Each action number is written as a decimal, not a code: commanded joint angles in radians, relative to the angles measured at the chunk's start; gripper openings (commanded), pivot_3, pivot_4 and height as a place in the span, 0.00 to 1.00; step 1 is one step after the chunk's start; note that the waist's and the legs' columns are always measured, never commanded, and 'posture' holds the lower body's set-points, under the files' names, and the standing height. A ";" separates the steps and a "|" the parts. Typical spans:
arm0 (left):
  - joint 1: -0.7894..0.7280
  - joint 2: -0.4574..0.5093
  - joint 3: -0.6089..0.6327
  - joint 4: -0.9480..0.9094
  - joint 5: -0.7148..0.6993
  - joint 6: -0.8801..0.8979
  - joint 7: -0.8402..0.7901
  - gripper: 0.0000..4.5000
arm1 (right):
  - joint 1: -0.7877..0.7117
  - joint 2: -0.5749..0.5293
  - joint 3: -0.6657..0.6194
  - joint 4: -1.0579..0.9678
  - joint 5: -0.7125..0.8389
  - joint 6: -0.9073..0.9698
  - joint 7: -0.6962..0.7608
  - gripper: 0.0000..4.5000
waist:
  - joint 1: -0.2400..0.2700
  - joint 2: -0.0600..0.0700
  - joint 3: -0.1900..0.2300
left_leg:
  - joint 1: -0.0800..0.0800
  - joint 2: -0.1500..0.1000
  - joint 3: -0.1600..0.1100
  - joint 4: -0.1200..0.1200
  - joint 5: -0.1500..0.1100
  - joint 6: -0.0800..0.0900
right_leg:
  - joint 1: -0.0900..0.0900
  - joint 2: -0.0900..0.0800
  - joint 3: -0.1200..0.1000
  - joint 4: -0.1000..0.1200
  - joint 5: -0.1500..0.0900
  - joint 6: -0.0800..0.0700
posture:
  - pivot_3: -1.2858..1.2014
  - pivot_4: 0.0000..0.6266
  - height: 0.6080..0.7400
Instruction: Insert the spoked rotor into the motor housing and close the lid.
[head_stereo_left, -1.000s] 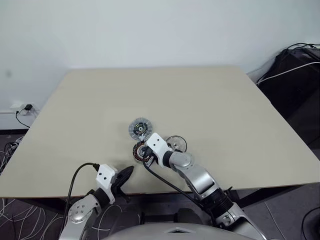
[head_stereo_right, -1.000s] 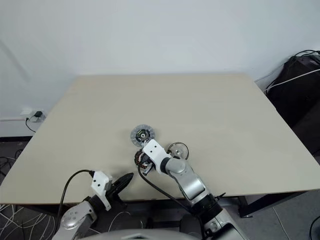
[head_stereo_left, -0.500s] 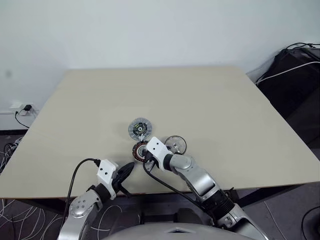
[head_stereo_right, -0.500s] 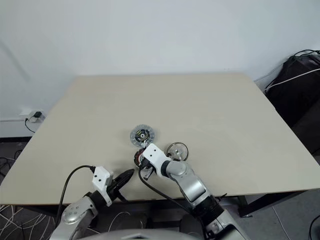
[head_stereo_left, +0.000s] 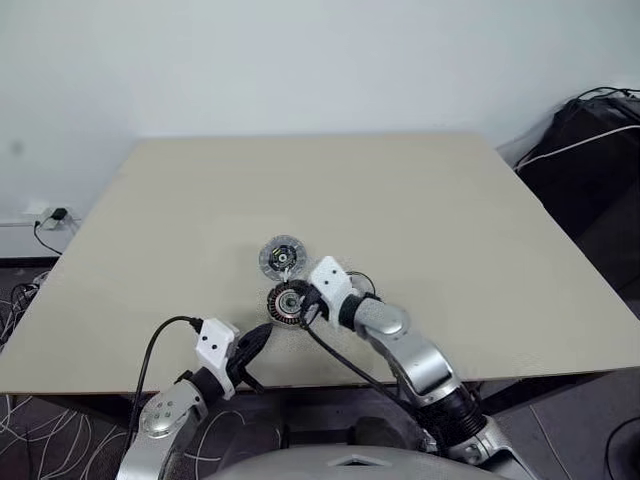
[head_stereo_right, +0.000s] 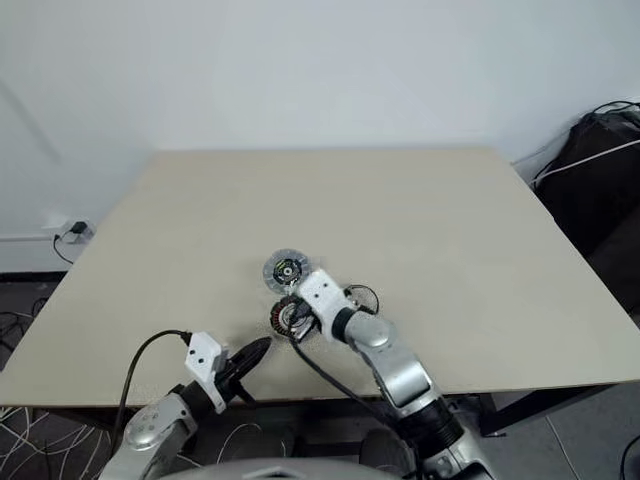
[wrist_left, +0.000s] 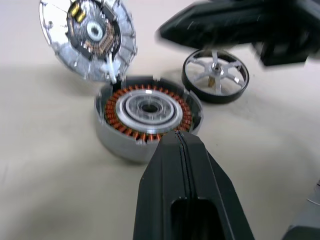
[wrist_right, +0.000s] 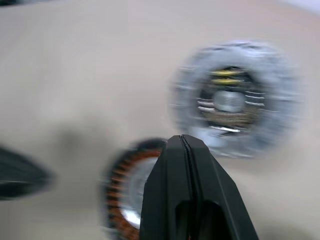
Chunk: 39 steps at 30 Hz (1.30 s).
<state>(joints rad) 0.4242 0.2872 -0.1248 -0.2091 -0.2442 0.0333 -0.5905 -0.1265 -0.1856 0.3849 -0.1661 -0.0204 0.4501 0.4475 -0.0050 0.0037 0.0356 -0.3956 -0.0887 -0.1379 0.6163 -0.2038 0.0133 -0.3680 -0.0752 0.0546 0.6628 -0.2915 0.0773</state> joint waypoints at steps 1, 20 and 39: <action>0.004 0.010 -0.003 -0.048 -0.002 -0.005 -0.002 0.00 | 0.043 -0.041 -0.120 -0.109 0.011 0.033 -0.044 0.09 | 0.002 0.001 0.000 | 0.000 0.000 0.000 0.000 0.000 0.000 | 0.000 0.000 0.000 0.000 0.000 0.000 | 0.52 0.00 1.00; -0.022 0.020 0.000 -0.023 -0.013 0.011 -0.025 0.00 | 0.214 0.141 -0.568 -0.152 0.372 0.353 -0.173 0.99 | -0.005 0.003 0.001 | 0.000 0.001 0.001 0.000 0.000 0.000 | 0.000 -0.003 0.002 0.000 -0.001 -0.001 | 0.52 0.00 1.00; -0.041 0.013 0.015 0.005 -0.016 0.013 -0.019 0.00 | 0.105 0.244 -0.627 -0.013 0.605 0.490 -0.211 0.99 | -0.008 0.008 0.003 | 0.000 0.002 0.002 -0.001 0.000 0.000 | -0.002 -0.003 0.002 0.000 -0.001 -0.001 | 0.52 0.00 1.00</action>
<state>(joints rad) 0.3956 0.2994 -0.1253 -0.1988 -0.2472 0.0567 -0.6105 -0.0004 0.0508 -0.2438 -0.1767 0.5597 0.9383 0.2381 -0.0132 0.0114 0.0389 -0.3957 -0.0872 -0.1360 0.6149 -0.2039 0.0134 -0.3695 -0.0781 0.0569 0.6628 -0.2920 0.0764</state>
